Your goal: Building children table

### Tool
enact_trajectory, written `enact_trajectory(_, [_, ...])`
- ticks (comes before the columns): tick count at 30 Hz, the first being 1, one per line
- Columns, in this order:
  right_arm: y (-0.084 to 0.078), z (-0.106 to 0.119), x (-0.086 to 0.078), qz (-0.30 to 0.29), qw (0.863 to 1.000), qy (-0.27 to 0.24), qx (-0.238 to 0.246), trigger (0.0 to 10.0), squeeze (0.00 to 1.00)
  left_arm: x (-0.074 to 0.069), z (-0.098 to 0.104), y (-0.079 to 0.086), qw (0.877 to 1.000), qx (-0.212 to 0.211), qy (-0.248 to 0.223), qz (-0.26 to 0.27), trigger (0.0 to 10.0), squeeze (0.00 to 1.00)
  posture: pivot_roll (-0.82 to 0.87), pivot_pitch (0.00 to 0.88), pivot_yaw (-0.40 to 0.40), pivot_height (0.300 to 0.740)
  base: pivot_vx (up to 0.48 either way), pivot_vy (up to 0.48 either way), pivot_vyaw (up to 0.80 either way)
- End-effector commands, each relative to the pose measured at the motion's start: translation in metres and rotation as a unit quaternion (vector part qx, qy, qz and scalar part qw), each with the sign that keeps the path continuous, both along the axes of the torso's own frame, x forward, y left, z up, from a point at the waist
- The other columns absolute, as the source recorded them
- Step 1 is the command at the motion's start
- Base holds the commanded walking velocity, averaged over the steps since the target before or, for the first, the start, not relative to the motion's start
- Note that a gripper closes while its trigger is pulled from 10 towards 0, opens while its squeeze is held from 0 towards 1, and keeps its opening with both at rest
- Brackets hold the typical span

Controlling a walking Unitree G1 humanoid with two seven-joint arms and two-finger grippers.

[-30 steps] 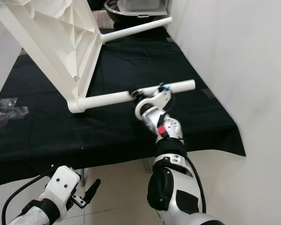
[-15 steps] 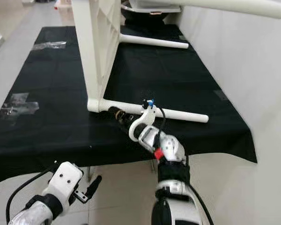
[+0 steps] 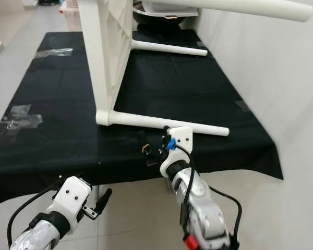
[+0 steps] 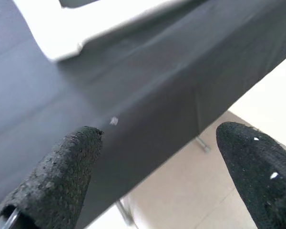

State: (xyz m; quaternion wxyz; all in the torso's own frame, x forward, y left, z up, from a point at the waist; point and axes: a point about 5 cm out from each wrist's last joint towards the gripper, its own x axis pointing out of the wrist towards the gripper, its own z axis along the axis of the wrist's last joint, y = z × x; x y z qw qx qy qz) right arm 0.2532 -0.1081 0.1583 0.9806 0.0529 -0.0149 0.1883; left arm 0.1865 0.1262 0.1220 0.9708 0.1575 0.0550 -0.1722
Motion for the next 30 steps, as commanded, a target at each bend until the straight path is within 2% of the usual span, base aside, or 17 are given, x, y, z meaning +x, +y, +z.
enact_trajectory(1, [-0.002, -0.004, -0.006, -0.017, 1.0, 0.003, -0.024, 10.0, 0.0, -0.001, 0.002, -0.001, 1.0, 0.002, -0.009, 0.001, 10.0, 0.0, 0.08, 0.051, -0.068, 0.74, 0.0, 0.0, -0.8])
enact_trajectory(9, [0.004, -0.024, -0.015, -0.03, 0.998, 0.021, -0.044, 10.0, 0.0, 0.003, -0.003, -0.001, 1.0, 0.001, -0.011, 0.006, 10.0, 0.0, 0.08, 0.029, -0.068, 0.74, 0.063, 0.0, -0.1])
enact_trajectory(24, [0.008, -0.028, -0.021, -0.023, 0.998, 0.017, -0.056, 10.0, 0.0, 0.003, -0.008, -0.003, 1.0, 0.01, -0.011, -0.006, 10.0, 0.0, 0.08, 0.012, -0.07, 0.74, 0.39, 0.0, 0.0])
enact_trajectory(27, [0.01, -0.028, -0.022, -0.021, 0.998, 0.017, -0.057, 10.0, 0.0, 0.002, -0.008, -0.002, 1.0, 0.009, -0.009, -0.005, 10.0, 0.0, 0.08, 0.011, -0.07, 0.74, 0.412, -0.244, 0.0])
enact_trajectory(30, [0.011, -0.028, -0.022, -0.021, 0.998, 0.017, -0.057, 10.0, 0.0, 0.002, -0.009, -0.002, 1.0, 0.006, -0.003, -0.008, 10.0, 0.0, 0.08, 0.018, -0.071, 0.74, 0.0, 0.0, 0.0])
